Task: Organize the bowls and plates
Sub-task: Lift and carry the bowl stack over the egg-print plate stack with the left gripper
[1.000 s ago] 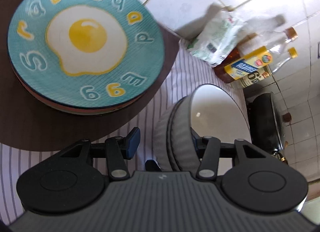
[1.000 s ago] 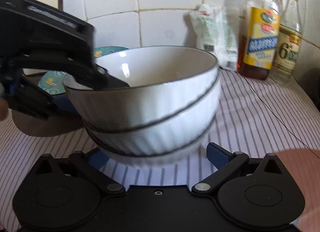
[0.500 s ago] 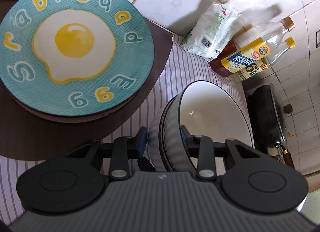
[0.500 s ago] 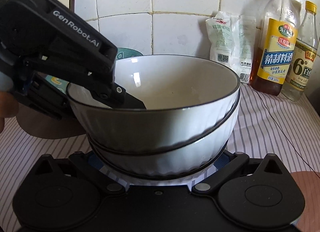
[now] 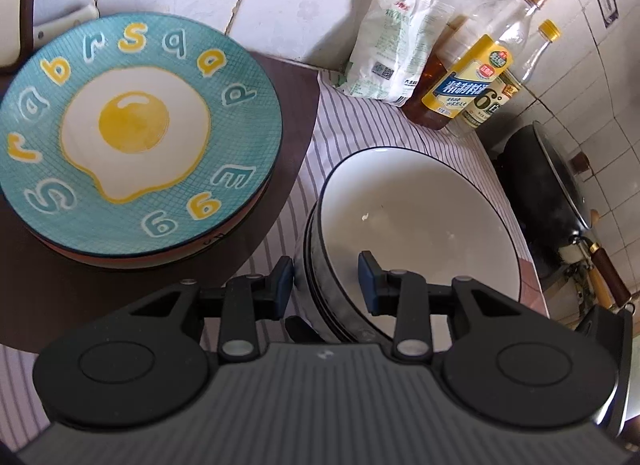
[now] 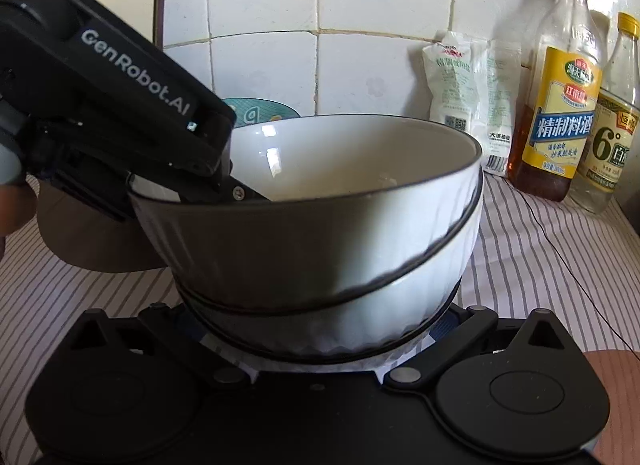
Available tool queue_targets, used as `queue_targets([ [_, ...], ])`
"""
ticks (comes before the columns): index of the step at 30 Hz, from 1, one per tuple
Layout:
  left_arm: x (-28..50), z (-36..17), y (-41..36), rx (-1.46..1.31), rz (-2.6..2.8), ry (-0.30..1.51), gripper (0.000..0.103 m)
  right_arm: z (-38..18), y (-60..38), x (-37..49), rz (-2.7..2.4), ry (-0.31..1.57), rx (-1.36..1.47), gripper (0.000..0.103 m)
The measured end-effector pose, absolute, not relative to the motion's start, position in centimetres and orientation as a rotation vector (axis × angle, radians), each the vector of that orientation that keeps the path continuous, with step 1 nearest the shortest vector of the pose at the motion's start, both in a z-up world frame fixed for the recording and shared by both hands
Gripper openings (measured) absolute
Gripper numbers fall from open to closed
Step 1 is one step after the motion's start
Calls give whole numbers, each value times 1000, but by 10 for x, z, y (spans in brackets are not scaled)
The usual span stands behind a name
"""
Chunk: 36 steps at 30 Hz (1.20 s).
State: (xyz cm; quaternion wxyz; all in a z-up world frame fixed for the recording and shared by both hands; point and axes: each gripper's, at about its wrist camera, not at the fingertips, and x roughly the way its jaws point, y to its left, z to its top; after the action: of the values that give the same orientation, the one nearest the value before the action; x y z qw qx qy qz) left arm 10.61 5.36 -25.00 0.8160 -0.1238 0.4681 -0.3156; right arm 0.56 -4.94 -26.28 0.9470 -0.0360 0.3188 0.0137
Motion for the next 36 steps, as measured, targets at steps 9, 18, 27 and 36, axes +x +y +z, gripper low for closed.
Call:
queue_targets([
  [9, 106, -214, 70, -228, -709, 995, 33, -237, -36, 2, 34, 607, -60, 103],
  [18, 119, -164, 102, -228, -689, 947, 33, -194, -16, 22, 84, 547, -100, 103],
  [27, 148, -154, 146, -215, -575, 912, 33, -189, 17, 69, 182, 514, -117, 103],
  [36, 188, -174, 173, -199, -523, 913, 33, -207, 44, 116, 245, 533, -141, 103],
])
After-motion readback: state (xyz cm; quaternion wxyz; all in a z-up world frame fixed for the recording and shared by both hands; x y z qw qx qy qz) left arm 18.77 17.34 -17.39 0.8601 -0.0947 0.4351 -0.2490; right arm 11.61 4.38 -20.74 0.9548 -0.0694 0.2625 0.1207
